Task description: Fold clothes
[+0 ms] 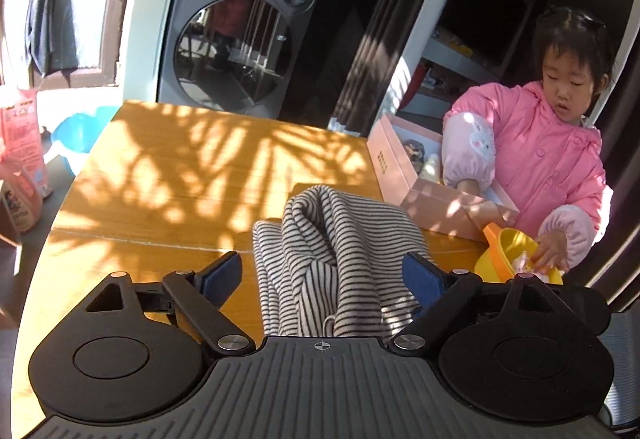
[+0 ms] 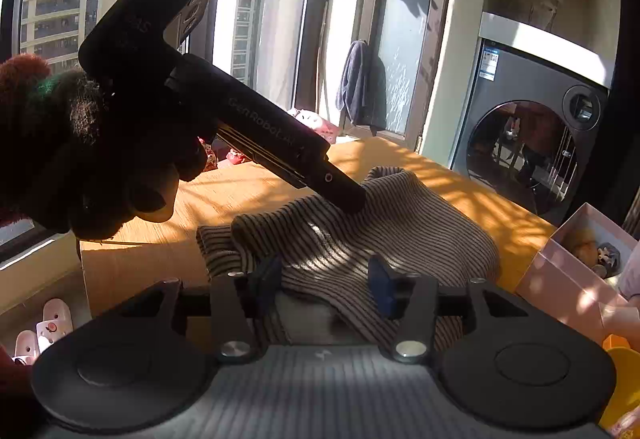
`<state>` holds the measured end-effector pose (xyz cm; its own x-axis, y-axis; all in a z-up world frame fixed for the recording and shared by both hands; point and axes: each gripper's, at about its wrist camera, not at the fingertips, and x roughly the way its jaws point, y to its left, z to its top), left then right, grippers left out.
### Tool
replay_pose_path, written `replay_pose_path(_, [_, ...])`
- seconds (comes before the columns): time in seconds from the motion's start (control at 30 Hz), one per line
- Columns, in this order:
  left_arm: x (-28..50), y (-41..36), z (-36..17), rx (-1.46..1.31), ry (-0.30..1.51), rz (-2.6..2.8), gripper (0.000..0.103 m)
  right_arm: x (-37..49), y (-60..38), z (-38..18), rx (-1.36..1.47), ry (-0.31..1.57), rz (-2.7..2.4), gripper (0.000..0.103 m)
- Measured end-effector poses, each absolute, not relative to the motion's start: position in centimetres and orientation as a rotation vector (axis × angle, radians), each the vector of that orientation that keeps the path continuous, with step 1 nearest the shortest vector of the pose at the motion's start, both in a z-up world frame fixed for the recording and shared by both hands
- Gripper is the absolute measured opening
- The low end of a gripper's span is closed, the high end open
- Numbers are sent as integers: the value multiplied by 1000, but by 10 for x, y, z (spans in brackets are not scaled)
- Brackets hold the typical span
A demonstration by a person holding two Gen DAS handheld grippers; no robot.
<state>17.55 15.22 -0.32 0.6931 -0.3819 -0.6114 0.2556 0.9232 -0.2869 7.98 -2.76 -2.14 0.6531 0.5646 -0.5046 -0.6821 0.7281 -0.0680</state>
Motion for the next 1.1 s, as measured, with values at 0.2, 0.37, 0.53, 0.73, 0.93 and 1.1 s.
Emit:
replay_pose_path(0.2, [169, 164, -27, -274, 752, -401, 72, 102, -94, -16, 78, 579, 540, 83])
replay_pose_path(0.37, [158, 166, -32, -289, 760, -424, 72, 130, -100, -52, 279, 712, 496, 90])
replay_pose_path(0.53, [148, 174, -37, -337, 780, -447, 72, 145, -89, -49, 321, 717, 558, 75])
replay_pose_path(0.73, [144, 175, -39, -408, 773, -440, 72, 146, -58, -22, 71, 577, 571, 66])
replay_pose_path(0.93, [140, 160, -39, -370, 764, -447, 75, 142, -43, -39, -120, 511, 495, 68])
replay_pose_path(1.1, [132, 179, -24, -392, 734, -425, 79, 124, -37, -30, -210, 439, 475, 76])
